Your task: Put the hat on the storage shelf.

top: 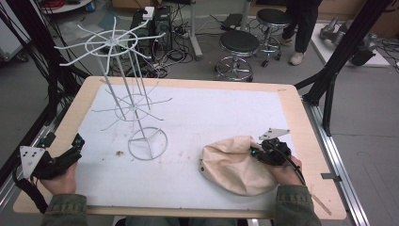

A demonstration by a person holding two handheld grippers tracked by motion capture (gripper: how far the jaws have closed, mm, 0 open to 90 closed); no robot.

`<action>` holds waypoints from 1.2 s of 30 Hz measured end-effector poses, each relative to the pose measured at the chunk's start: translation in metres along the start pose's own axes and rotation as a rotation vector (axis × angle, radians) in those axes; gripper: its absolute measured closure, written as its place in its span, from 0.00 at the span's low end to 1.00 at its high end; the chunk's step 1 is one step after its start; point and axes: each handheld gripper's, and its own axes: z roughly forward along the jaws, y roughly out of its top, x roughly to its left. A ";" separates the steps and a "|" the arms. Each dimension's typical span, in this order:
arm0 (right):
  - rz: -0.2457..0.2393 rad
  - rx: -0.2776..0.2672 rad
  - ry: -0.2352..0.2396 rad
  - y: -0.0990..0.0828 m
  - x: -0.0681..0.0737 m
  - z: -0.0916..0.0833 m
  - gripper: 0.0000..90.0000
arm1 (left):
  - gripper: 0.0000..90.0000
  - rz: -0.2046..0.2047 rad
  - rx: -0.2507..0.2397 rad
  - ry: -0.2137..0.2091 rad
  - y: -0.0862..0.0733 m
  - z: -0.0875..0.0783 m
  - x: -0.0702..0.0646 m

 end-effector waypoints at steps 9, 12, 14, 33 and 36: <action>0.104 -0.086 0.020 0.002 -0.005 -0.008 0.84 | 0.16 0.001 -0.001 -0.003 0.000 0.000 -0.001; 0.146 -0.124 0.041 0.002 -0.007 -0.012 0.84 | 0.16 0.001 0.000 -0.003 0.000 0.000 -0.001; 0.169 -0.156 0.045 0.003 -0.008 -0.015 0.84 | 0.16 0.001 -0.001 -0.004 0.000 0.000 -0.001; 0.225 -0.474 0.041 0.026 0.015 -0.056 0.84 | 0.16 -0.007 0.000 -0.019 -0.001 0.000 -0.005; 0.249 -0.526 0.040 0.031 0.017 -0.061 0.84 | 0.16 -0.008 0.002 -0.023 0.000 -0.001 -0.006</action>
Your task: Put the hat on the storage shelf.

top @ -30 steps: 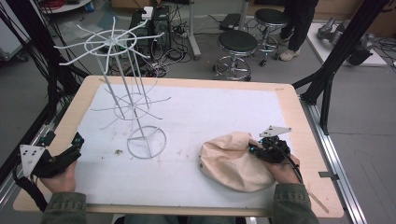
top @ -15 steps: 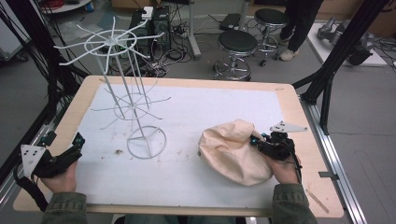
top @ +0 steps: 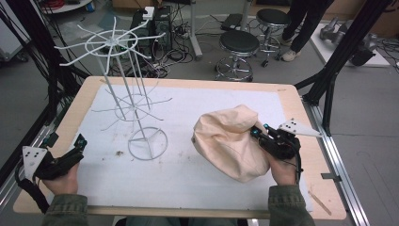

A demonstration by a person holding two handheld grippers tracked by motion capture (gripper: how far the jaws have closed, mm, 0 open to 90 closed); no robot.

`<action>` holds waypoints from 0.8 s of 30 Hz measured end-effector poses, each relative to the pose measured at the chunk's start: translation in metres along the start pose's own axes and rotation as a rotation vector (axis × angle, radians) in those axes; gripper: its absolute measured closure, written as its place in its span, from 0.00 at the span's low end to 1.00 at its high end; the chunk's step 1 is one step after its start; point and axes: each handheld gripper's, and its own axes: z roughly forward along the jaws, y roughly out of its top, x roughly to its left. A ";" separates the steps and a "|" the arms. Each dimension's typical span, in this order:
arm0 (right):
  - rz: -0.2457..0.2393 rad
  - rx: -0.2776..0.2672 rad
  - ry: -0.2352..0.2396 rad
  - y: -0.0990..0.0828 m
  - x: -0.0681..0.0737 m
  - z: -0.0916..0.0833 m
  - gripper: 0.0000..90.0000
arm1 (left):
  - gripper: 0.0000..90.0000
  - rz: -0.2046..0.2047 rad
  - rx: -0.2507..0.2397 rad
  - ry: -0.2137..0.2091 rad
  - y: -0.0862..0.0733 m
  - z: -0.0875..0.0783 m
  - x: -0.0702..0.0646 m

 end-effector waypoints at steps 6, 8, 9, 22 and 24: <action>0.014 -0.061 0.018 0.009 0.005 -0.001 0.84 | 0.16 -0.002 -0.004 -0.004 0.000 0.000 -0.001; 0.016 -0.079 0.022 0.012 0.006 -0.001 0.84 | 0.16 0.000 -0.004 -0.003 0.000 0.000 0.000; 0.020 -0.094 0.024 0.013 0.007 -0.002 0.84 | 0.16 -0.001 -0.004 -0.003 0.000 0.000 0.000; 0.055 -0.193 0.049 0.034 0.012 -0.006 0.84 | 0.16 -0.009 -0.005 -0.003 0.000 0.000 0.000; 0.058 -0.205 0.052 0.036 0.013 -0.006 0.84 | 0.16 -0.010 -0.005 -0.004 0.000 0.000 0.000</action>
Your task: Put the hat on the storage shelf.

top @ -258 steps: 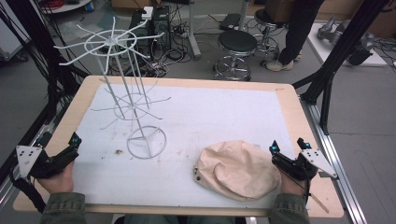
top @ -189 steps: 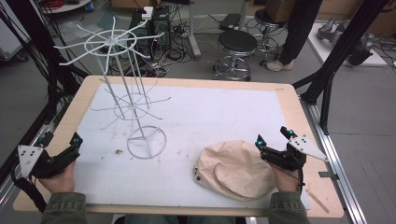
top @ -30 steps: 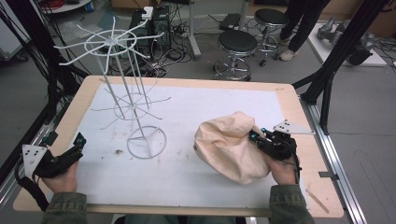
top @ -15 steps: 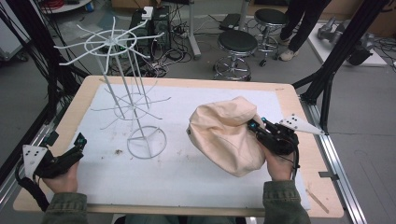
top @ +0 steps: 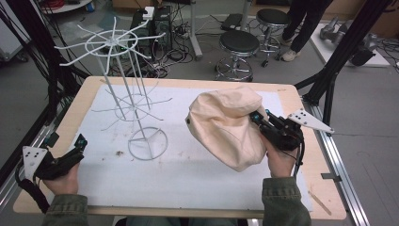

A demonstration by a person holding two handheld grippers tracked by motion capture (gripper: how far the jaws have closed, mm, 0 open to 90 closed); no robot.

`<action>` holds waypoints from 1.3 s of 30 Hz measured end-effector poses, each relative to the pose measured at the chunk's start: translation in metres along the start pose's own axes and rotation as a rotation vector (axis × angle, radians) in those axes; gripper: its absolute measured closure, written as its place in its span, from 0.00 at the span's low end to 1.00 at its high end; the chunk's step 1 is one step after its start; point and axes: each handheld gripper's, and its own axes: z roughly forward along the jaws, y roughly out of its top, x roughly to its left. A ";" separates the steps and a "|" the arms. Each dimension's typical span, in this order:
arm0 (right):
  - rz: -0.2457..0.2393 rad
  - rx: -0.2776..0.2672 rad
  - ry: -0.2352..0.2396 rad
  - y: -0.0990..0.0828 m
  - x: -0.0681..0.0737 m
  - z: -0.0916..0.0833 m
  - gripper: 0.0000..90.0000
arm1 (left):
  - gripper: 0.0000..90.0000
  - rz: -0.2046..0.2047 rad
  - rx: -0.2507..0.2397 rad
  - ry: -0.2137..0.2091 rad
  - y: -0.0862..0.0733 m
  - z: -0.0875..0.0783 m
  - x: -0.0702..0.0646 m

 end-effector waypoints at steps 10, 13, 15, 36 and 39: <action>-0.004 -0.054 0.028 0.020 0.010 0.005 0.84 | 0.16 0.003 0.000 -0.002 0.000 0.000 0.000; -0.012 -0.074 0.034 0.027 0.013 0.007 0.83 | 0.16 0.003 0.002 -0.004 0.000 0.000 -0.001; -0.009 -0.087 0.042 0.032 0.016 0.009 0.84 | 0.16 0.001 0.000 -0.005 0.000 0.000 -0.001; 0.038 -0.200 0.067 0.063 0.023 0.023 0.83 | 0.16 0.000 -0.001 -0.005 -0.001 0.001 -0.001; 0.053 -0.213 0.072 0.068 0.025 0.027 0.83 | 0.16 -0.002 0.000 -0.006 0.000 0.001 -0.001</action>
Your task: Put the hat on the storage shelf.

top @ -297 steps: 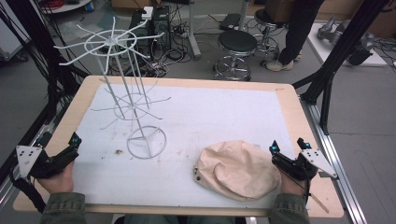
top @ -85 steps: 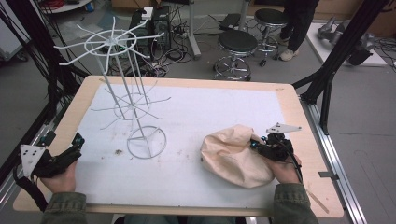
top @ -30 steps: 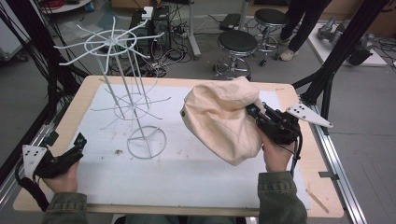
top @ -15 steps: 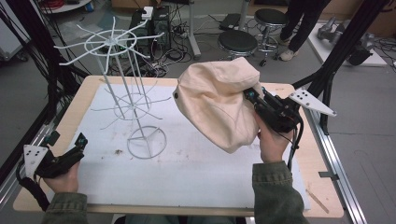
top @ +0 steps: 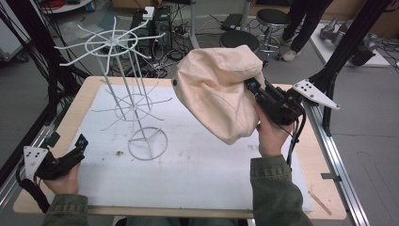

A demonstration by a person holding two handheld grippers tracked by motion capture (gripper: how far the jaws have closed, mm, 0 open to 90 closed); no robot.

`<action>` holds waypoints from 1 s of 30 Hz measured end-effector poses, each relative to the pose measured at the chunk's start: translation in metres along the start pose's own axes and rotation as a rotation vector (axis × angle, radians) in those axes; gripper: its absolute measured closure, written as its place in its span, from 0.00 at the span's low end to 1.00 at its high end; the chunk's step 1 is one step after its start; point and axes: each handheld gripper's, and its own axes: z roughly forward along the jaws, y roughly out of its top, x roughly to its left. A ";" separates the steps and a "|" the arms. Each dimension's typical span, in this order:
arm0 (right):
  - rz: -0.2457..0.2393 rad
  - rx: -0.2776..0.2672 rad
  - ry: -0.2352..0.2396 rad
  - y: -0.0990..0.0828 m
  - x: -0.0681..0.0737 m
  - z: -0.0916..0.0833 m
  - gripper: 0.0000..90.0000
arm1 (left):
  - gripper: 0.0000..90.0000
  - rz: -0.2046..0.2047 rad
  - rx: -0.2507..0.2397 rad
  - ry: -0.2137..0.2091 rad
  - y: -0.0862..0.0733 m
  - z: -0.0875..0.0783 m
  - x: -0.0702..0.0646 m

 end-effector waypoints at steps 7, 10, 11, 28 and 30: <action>0.020 -0.030 0.027 0.007 0.005 0.008 0.83 | 0.16 -0.001 0.001 -0.003 0.000 0.000 -0.001; 0.026 -0.031 0.042 0.010 0.008 0.011 0.83 | 0.16 -0.003 0.003 -0.004 0.000 0.000 0.000; 0.031 -0.034 0.045 0.011 0.010 0.012 0.83 | 0.16 -0.004 0.003 -0.005 -0.001 0.000 0.000; 0.112 -0.121 0.073 0.036 0.022 0.037 0.83 | 0.16 -0.026 -0.002 -0.006 -0.001 0.000 0.002; 0.116 -0.132 0.070 0.037 0.022 0.040 0.83 | 0.16 -0.029 -0.002 -0.004 -0.001 0.000 0.003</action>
